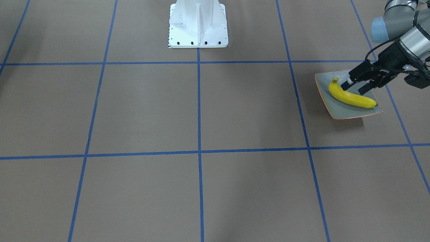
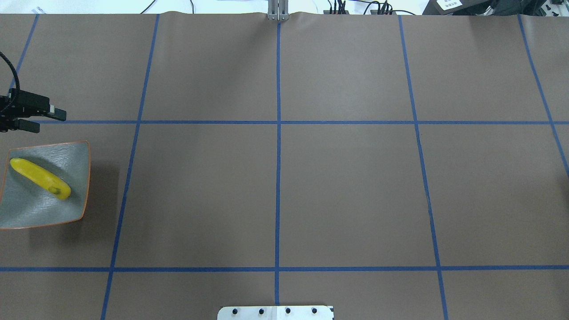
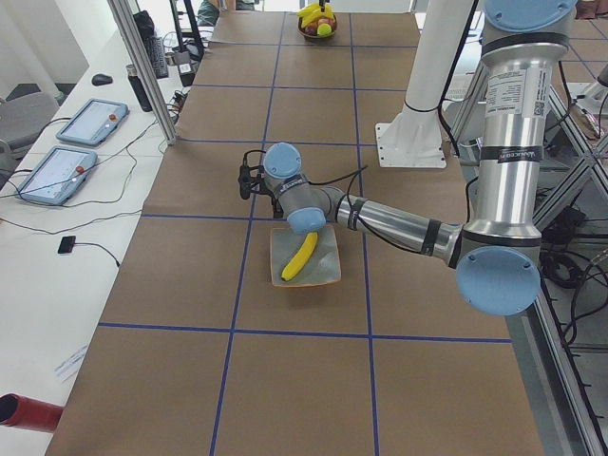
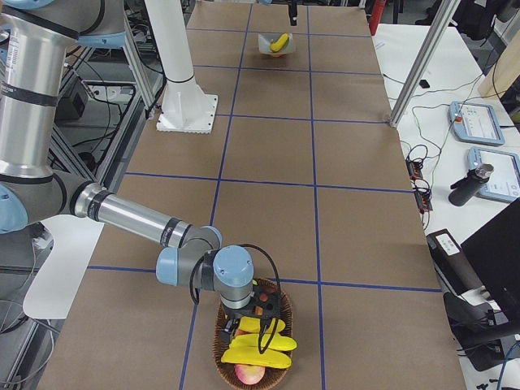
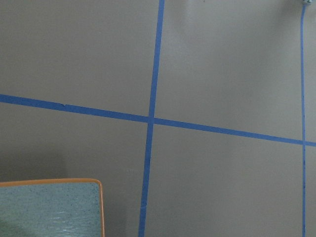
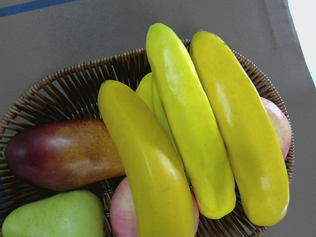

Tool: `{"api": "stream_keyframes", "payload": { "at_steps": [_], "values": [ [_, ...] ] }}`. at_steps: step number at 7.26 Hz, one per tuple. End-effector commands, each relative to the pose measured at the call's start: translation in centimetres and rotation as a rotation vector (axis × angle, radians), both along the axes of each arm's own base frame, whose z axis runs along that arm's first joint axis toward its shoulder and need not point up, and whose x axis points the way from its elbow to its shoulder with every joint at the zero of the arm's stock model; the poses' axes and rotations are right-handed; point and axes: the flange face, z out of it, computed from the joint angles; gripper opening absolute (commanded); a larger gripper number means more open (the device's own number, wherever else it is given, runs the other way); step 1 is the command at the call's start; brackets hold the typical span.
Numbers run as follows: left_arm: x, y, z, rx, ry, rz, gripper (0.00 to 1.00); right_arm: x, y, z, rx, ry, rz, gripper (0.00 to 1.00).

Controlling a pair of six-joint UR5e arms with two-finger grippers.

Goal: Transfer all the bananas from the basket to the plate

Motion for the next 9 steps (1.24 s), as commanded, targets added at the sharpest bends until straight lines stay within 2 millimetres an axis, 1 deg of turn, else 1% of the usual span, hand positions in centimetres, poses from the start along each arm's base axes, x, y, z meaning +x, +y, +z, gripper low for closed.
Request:
{"api": "stream_keyframes", "payload": {
  "at_steps": [1, 2, 3, 4, 5, 6, 7, 8, 9],
  "values": [
    [-0.1, 0.1, 0.2, -0.002, -0.001, -0.001, 1.0, -0.7, -0.2, 1.3, -0.023, -0.03, -0.011, 0.97],
    [-0.1, 0.2, 0.3, -0.004, -0.002, -0.001, 1.0, -1.3, -1.2, 0.9, -0.016, -0.045, -0.024, 0.96],
    [-0.2, 0.2, 0.1, 0.0, 0.001, -0.001, 1.0, -1.6, -1.6, 0.7, -0.013, -0.046, -0.031, 0.94],
    [-0.2, 0.2, 0.1, 0.002, 0.002, -0.001, 1.0, -1.8, -1.8, 0.7, -0.014, -0.046, -0.036, 0.82],
    [-0.3, 0.3, 0.0, 0.001, 0.004, 0.001, 1.0, -1.8, -2.4, 0.4, -0.007, -0.043, -0.035, 0.51],
    [-0.4, 0.4, -0.2, 0.004, 0.009, 0.003, 1.0, -1.9, -2.3, 0.8, -0.012, -0.046, -0.038, 0.33],
    [-0.4, 0.4, -0.2, 0.005, 0.009, 0.003, 1.0, -1.8, -2.3, 0.7, -0.013, -0.051, -0.035, 0.21],
    [-0.5, 0.4, -0.3, 0.007, 0.01, 0.002, 1.0, -2.0, -2.6, 0.1, 0.002, -0.068, -0.037, 0.0],
    [-0.4, 0.4, -0.3, 0.007, 0.01, 0.003, 1.0, -2.1, -2.6, -0.1, 0.008, -0.082, -0.038, 0.0]
  ]
}}
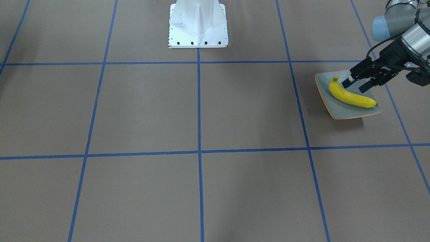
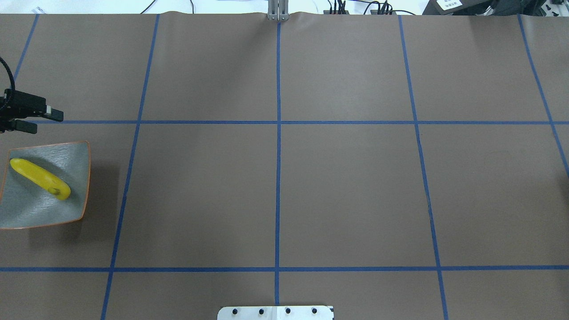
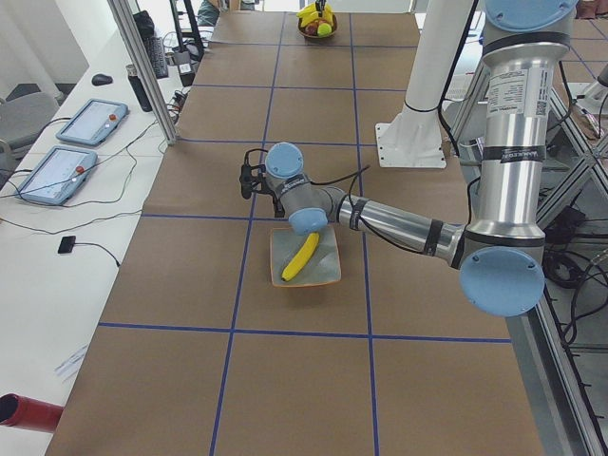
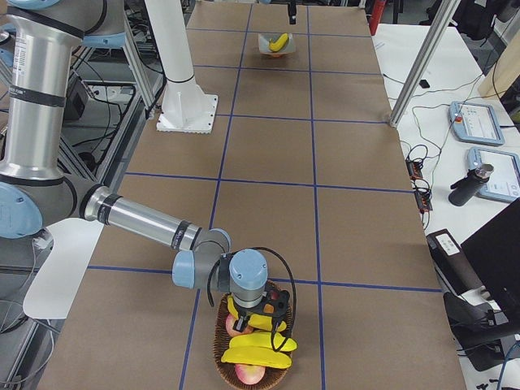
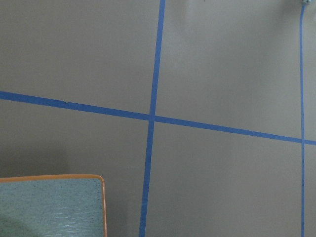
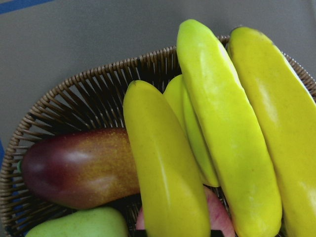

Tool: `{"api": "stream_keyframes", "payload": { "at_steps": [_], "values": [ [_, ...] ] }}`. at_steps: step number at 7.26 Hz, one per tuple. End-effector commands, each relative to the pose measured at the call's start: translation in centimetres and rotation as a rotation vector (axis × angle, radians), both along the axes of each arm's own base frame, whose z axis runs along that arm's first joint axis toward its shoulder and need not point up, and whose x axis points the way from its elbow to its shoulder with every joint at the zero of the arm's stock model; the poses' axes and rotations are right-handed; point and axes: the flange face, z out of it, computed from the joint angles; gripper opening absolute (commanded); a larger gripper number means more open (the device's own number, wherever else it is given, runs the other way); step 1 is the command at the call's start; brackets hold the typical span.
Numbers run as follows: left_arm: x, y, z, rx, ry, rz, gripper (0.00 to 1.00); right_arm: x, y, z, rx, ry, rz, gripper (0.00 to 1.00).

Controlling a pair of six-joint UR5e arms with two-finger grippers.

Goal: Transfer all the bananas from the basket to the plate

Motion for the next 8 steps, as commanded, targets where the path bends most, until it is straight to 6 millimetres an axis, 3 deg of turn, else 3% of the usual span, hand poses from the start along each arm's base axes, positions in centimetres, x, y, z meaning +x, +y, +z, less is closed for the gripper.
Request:
{"api": "stream_keyframes", "payload": {
  "at_steps": [1, 2, 4, 6, 7, 8],
  "values": [
    [0.0, 0.0, 0.0, 0.001, 0.001, 0.001, 1.0, -0.3, -0.3, -0.8, 0.017, -0.035, -0.001, 0.0],
    [0.0, 0.0, 0.0, -0.001, 0.0, 0.001, 1.0, -0.2, -0.6, -2.4, 0.041, -0.041, 0.0, 0.0],
    [0.2, 0.0, 0.0, 0.0, -0.001, 0.002, 1.0, 0.0, -0.2, -3.7, 0.074, -0.039, -0.005, 0.0],
    [0.3, -0.1, 0.1, -0.005, -0.002, 0.005, 1.0, 0.3, -0.9, -7.2, 0.138, -0.035, 0.002, 0.0],
    [0.6, -0.6, 0.0, -0.006, -0.003, 0.007, 1.0, 0.2, -2.6, -8.6, 0.153, -0.04, 0.024, 0.0],
    [1.1, -1.7, -0.5, 0.0, -0.001, 0.006, 1.0, -0.4, -5.7, -11.3, 0.15, -0.073, 0.081, 0.0]
  ]
}}
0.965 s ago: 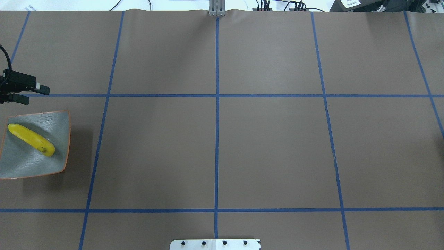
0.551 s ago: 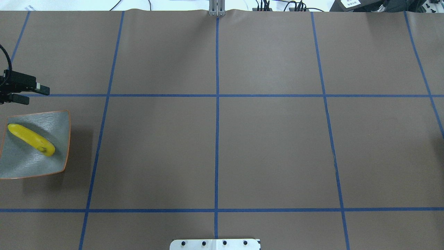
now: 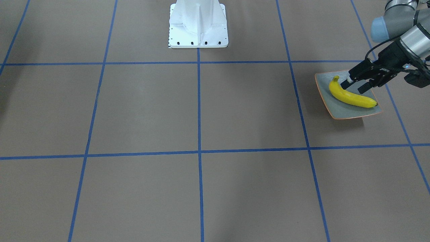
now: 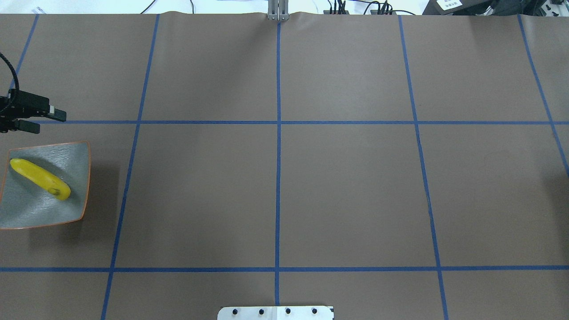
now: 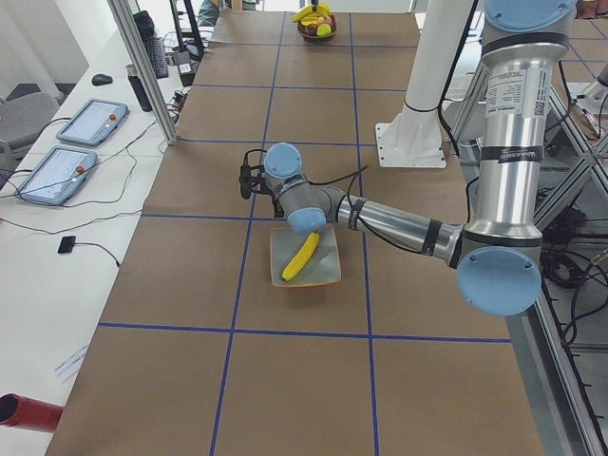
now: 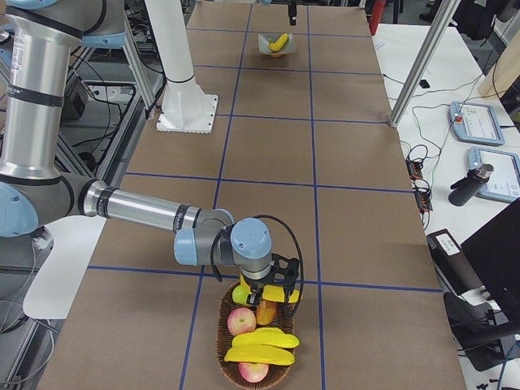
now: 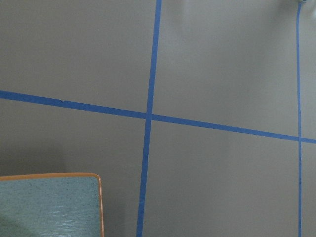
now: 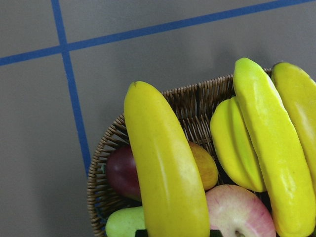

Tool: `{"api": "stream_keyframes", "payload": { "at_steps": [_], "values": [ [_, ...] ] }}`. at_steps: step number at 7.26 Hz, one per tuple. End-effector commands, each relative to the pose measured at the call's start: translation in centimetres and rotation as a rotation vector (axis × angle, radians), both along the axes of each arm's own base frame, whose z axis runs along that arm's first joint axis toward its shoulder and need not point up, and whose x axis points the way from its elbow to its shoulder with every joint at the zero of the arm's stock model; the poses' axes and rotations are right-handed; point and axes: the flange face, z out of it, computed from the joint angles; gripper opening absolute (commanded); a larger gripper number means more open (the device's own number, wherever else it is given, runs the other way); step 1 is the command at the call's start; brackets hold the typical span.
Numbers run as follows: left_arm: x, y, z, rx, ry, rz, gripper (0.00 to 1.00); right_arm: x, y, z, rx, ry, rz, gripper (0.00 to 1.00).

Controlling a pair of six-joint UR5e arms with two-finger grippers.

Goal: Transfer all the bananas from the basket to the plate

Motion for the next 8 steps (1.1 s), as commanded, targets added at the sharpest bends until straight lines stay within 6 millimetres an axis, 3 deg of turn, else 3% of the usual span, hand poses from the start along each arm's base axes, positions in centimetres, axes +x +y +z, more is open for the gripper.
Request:
{"api": "stream_keyframes", "payload": {
  "at_steps": [1, 3, 4, 5, 6, 7, 8],
  "values": [
    [1.7, -3.6, -1.1, 0.014, 0.005, -0.001, 1.0, -2.8, -6.9, -6.5, -0.002, -0.08, 0.081, 0.0],
    [4.8, -9.9, -3.8, 0.031, 0.013, -0.002, 1.0, -11.2, -14.3, -14.9, -0.019, -0.127, 0.1, 0.0],
    [6.9, -12.1, -5.6, 0.046, 0.02, 0.014, 1.0, -15.3, -17.1, -20.4, -0.039, -0.168, 0.142, 0.0],
    [9.8, -12.9, -7.1, 0.059, 0.025, 0.046, 1.0, -20.0, -18.9, -25.0, -0.067, -0.189, 0.183, 0.0],
    [11.3, -14.4, -9.0, 0.022, 0.041, 0.038, 1.0, -26.2, -19.5, -30.1, -0.068, -0.191, 0.223, 0.0],
    [13.2, -14.8, -11.3, -0.008, 0.059, 0.025, 1.0, -32.9, -18.8, -35.6, -0.081, -0.217, 0.273, 0.0],
    [16.2, -14.3, -13.9, -0.035, 0.081, -0.009, 1.0, -37.0, -17.1, -39.8, -0.102, -0.264, 0.302, 0.0]
  ]
}}
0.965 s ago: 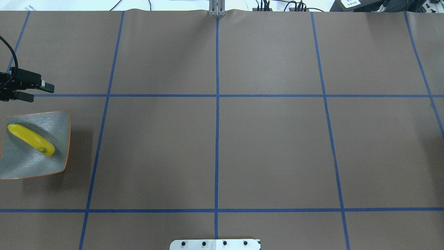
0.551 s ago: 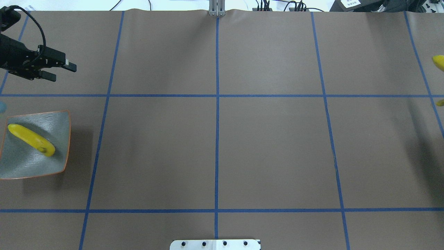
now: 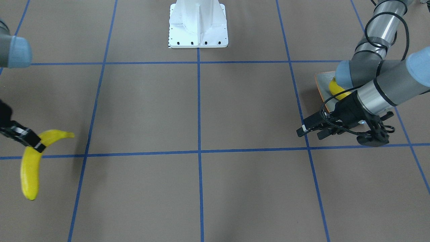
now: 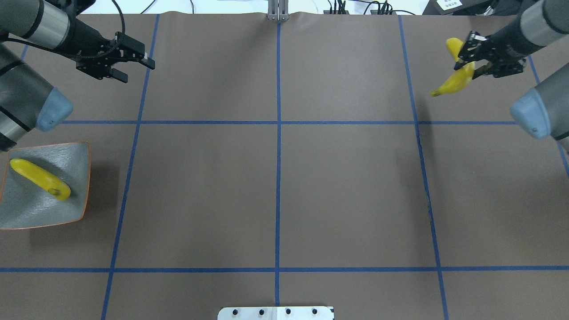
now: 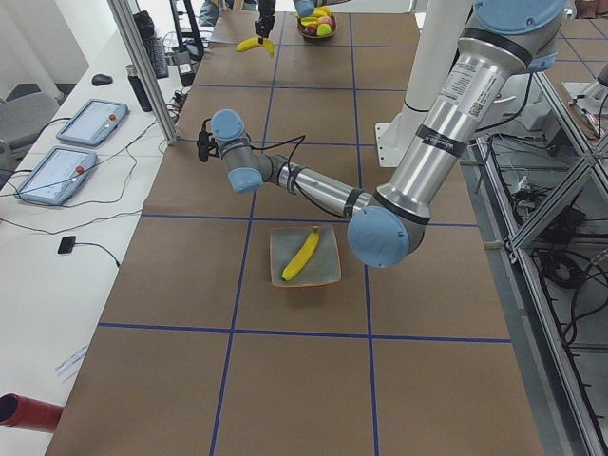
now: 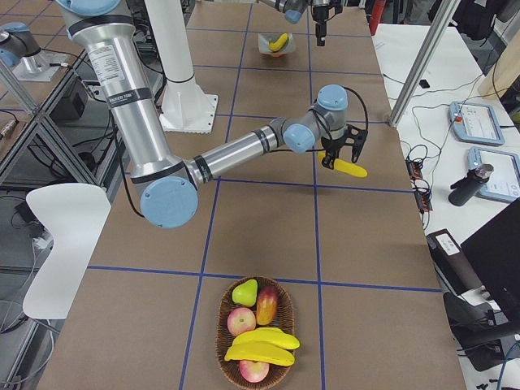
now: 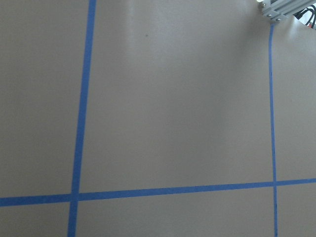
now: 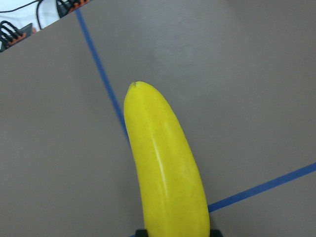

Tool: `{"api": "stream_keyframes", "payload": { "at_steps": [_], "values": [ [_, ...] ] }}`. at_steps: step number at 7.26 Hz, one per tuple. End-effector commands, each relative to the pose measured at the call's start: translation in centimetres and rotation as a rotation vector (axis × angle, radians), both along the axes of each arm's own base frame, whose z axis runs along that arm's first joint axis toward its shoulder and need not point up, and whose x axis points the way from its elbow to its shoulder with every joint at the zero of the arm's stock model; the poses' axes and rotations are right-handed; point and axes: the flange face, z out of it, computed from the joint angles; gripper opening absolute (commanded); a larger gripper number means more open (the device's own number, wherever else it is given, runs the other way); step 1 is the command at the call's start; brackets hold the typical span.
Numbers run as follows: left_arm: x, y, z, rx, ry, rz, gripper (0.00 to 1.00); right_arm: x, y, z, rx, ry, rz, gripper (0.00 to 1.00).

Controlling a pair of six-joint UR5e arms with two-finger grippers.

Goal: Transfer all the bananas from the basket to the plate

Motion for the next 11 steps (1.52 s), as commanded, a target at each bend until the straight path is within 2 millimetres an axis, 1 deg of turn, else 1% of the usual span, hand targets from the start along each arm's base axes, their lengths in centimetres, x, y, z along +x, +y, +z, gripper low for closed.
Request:
{"api": "stream_keyframes", "payload": {
  "at_steps": [1, 2, 3, 4, 5, 6, 7, 8, 9, 10, 11],
  "values": [
    [5.4, 0.4, -5.8, -0.046, 0.048, -0.046, 1.0, -9.1, 4.2, -10.3, -0.025, -0.113, 0.089, 0.0],
    [5.9, 0.8, -8.1, -0.062, 0.085, -0.048, 1.0, -10.8, 6.7, -12.9, -0.009, -0.196, 0.097, 0.0],
    [7.2, 2.4, -9.7, -0.085, 0.154, -0.034, 1.0, -12.6, 8.5, -14.0, 0.01, -0.325, 0.099, 0.0],
    [7.2, 3.2, -10.5, -0.127, 0.22, -0.039, 1.0, -13.5, 9.9, -14.8, 0.038, -0.431, 0.097, 0.0],
    [6.9, 3.7, -11.2, -0.144, 0.268, -0.038, 1.0, -14.2, 10.8, -15.5, 0.053, -0.518, 0.087, 0.0],
    [7.0, 4.1, -12.9, -0.163, 0.309, -0.033, 1.0, -14.9, 11.8, -16.0, 0.071, -0.607, 0.083, 0.0],
    [7.7, 4.9, -14.6, -0.182, 0.355, -0.014, 1.0, -15.9, 13.6, -16.7, 0.085, -0.712, 0.079, 0.0],
    [7.8, 5.6, -15.0, -0.178, 0.389, 0.001, 1.0, -16.8, 15.1, -17.5, 0.099, -0.793, 0.091, 0.0],
    [7.7, 5.9, -15.9, -0.187, 0.42, 0.008, 1.0, -17.6, 16.2, -18.1, 0.123, -0.836, 0.094, 0.0],
    [7.6, 6.0, -16.6, -0.204, 0.439, 0.011, 1.0, -17.4, 16.7, -18.5, 0.128, -0.884, 0.096, 0.0],
    [7.3, 6.4, -17.0, -0.218, 0.47, 0.018, 1.0, -17.3, 16.8, -18.8, 0.126, -0.913, 0.116, 0.0]
  ]
}}
